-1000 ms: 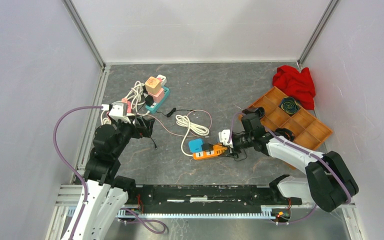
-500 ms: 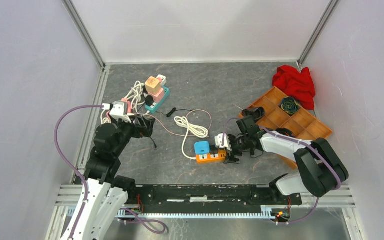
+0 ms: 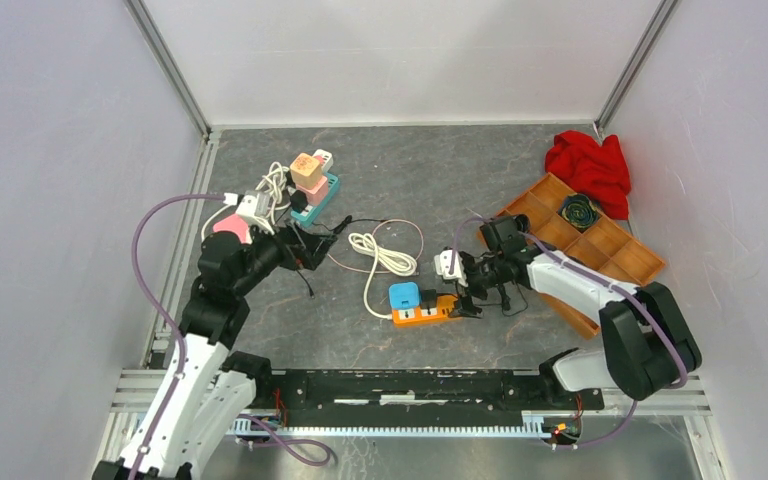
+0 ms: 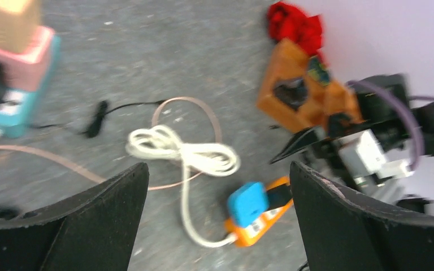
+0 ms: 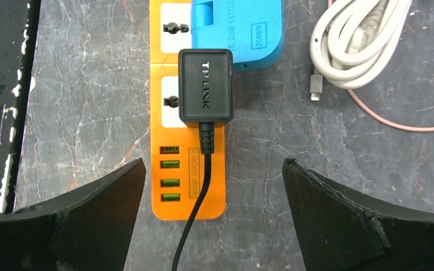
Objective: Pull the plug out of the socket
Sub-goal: Place the socket at the center of the board.
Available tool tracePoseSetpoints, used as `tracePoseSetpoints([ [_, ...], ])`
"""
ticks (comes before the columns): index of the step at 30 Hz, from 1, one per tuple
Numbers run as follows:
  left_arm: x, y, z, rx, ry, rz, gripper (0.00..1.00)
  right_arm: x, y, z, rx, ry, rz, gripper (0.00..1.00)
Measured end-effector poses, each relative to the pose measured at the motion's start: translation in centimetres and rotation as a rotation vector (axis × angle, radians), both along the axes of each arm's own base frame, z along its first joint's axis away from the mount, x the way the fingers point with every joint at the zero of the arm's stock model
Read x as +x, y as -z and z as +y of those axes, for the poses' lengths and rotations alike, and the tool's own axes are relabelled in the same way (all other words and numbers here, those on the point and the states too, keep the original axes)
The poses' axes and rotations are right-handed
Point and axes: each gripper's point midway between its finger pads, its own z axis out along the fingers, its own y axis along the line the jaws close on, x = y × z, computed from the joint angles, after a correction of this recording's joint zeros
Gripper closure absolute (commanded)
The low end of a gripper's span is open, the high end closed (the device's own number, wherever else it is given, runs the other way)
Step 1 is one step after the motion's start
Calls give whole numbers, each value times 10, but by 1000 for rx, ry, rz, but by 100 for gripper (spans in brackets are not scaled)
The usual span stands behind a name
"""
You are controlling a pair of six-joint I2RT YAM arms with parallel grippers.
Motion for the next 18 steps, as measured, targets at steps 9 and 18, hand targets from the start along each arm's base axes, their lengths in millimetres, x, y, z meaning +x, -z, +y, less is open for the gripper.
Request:
tracePoseSetpoints([
  [9,-18,47,-38,-419,134,133,0,-12,-18,-5,21,-72,-52,2],
  [18,-25,61,-57,-479,194,185,0,-10,-47,0,94,-85,-155,2],
])
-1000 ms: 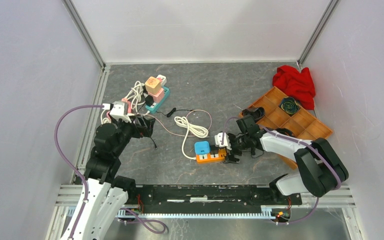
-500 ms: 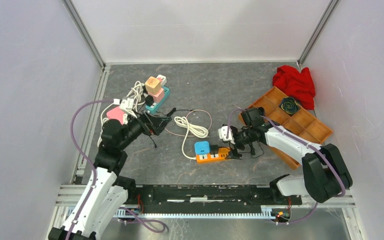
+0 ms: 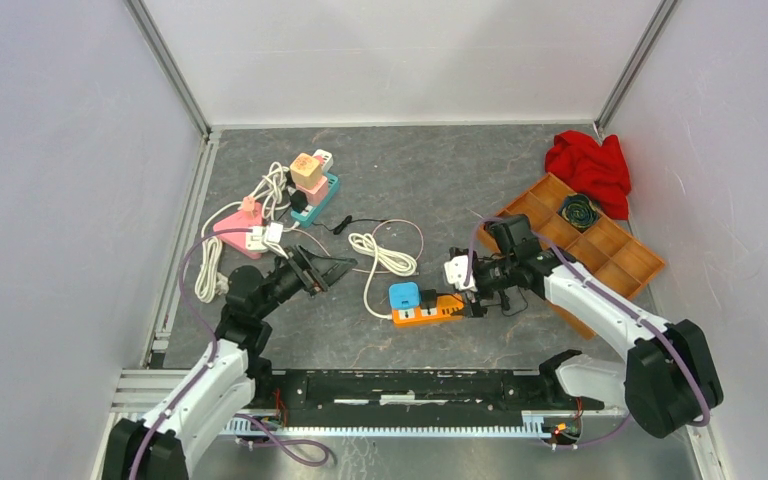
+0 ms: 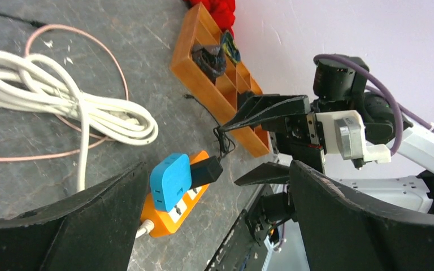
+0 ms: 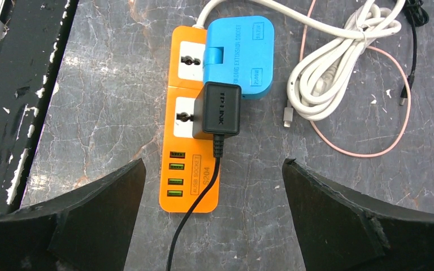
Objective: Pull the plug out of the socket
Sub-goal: Place the socket at the center of the board, then remove the plug from the socket.
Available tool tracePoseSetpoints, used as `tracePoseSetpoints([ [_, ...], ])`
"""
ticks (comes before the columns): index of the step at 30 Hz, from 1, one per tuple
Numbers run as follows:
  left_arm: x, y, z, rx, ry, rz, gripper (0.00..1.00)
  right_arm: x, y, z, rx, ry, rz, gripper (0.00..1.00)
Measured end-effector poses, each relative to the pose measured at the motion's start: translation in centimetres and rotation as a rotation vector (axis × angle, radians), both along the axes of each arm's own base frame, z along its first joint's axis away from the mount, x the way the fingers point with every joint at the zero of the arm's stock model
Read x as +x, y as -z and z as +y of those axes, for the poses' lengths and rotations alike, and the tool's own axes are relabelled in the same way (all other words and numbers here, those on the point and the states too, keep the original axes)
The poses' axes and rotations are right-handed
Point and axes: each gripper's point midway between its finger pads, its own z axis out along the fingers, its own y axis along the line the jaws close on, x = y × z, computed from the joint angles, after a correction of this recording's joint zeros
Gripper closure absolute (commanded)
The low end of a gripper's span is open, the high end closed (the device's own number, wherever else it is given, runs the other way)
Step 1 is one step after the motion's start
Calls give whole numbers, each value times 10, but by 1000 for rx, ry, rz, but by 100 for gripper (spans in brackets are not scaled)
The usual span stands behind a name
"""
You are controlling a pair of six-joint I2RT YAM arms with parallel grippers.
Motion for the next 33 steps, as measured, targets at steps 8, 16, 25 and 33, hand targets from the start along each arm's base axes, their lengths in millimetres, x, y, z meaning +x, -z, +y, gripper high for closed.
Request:
tracePoseSetpoints([
  [8,-7,35,-26,63,67,101,0,-7,9,-2,0,-25,1,2],
  [16,-12,60,-47,121,121,124,0,-5,20,-3,-13,-17,9,2],
  [25,-13,75,-63,130,164,113,5,-8,43,-5,-58,5,110,2],
  [33,-12,100,-72,150,193,136,13,-10,52,-5,-75,33,182,2],
])
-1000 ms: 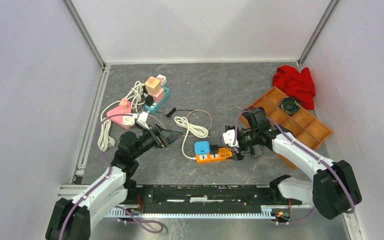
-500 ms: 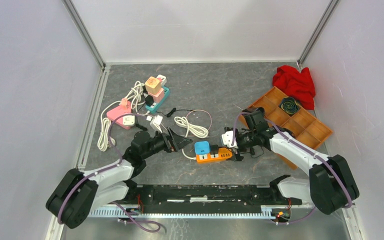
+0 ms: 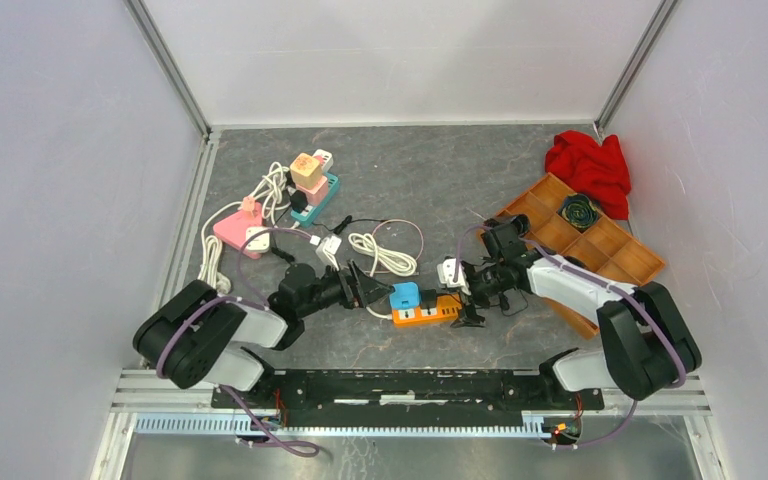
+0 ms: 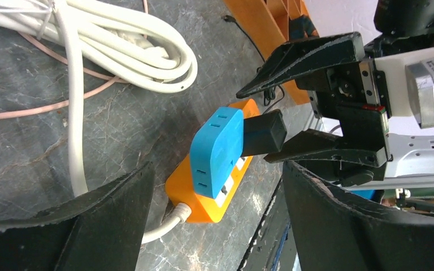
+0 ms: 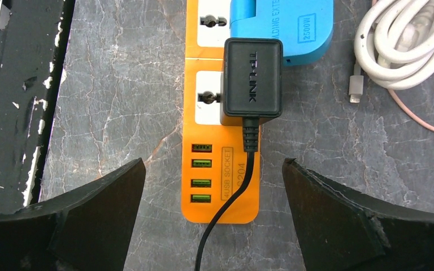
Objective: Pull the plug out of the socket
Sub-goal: Remove the plug from the socket.
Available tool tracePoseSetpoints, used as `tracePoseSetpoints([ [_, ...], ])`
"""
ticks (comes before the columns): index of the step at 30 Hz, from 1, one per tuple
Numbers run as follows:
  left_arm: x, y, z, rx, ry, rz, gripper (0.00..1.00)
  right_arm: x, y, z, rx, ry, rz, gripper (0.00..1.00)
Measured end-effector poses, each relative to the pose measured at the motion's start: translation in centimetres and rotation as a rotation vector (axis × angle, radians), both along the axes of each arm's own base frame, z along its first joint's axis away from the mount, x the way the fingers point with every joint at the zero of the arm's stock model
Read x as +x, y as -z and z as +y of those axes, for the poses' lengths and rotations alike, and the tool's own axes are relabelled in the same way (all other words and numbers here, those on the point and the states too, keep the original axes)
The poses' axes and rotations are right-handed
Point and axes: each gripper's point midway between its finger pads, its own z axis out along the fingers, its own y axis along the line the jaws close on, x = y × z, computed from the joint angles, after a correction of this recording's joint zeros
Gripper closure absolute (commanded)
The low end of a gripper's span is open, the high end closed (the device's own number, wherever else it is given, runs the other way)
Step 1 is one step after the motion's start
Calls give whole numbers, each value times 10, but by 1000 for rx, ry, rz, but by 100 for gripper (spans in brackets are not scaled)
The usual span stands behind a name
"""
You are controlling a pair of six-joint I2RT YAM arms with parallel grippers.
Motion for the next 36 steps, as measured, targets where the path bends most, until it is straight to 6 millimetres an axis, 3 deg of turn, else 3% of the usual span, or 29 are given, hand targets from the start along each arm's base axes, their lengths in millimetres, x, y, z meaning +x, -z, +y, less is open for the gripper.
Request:
tracePoseSetpoints([
  [8,-4,13,-9,-4,43,0,21,5,5,4,-13,24,63,2],
  [19,-11,34,-25,-31,133,3,23,2,10,5,-21,31,105,3],
  [36,-10,33,-25,-43,120,-22,23,5,17,6,-40,46,117,7],
])
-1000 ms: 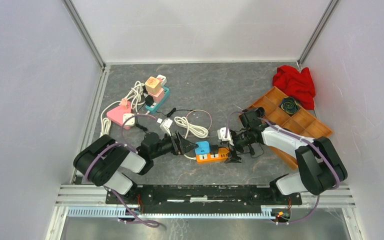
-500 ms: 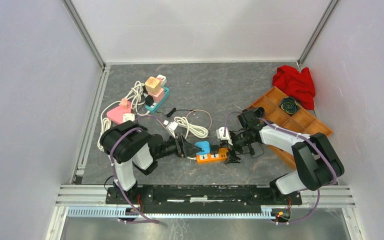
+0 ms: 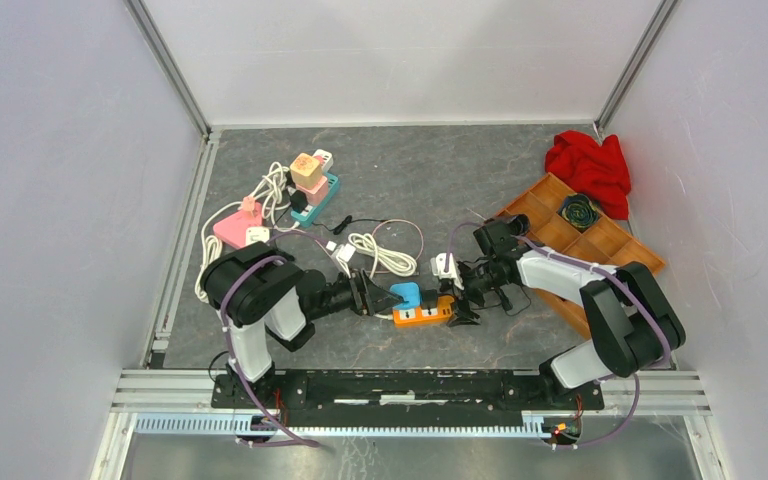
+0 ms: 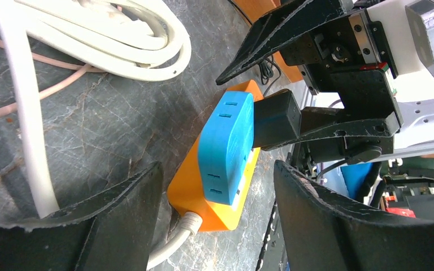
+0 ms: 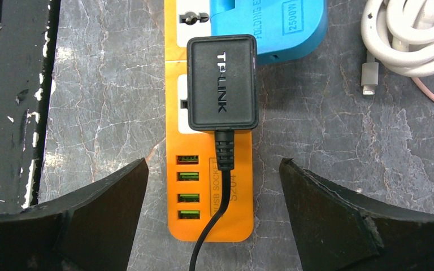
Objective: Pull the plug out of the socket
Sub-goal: Remove the plug from the socket.
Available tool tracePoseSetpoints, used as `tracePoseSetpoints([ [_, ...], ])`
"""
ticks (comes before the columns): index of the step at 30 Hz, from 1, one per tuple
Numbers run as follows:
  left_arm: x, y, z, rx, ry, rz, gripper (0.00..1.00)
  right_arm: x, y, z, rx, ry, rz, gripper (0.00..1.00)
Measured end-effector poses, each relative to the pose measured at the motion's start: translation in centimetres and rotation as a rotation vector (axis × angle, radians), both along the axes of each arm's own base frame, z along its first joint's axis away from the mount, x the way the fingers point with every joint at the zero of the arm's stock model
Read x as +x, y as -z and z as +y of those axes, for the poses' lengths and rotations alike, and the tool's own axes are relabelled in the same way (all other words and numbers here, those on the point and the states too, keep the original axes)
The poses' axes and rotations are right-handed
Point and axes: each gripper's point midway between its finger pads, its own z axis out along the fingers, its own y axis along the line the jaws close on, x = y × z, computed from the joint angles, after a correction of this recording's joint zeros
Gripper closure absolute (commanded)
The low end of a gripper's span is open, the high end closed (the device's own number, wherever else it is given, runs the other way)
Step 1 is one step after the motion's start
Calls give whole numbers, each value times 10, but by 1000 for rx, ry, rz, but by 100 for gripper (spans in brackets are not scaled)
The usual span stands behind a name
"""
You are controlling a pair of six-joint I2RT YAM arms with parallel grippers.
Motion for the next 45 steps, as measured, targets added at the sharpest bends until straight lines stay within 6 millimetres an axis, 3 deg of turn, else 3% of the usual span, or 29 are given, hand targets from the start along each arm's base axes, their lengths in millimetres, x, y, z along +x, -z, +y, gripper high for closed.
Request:
tracePoseSetpoints([
  [7,2,-3,5,13,-32,-39,23,5,2,1,-17,14,-18,9],
  [16,6,-23,7,-5,-51,-134,22,8,5,2,-34,17,-36,11],
  [26,12,-38,-7,-28,-27,-202,32,8,9,0,-53,25,-27,15],
  [45,6,-22,-16,19,53,-242,38,11,12,0,-67,43,-19,22],
])
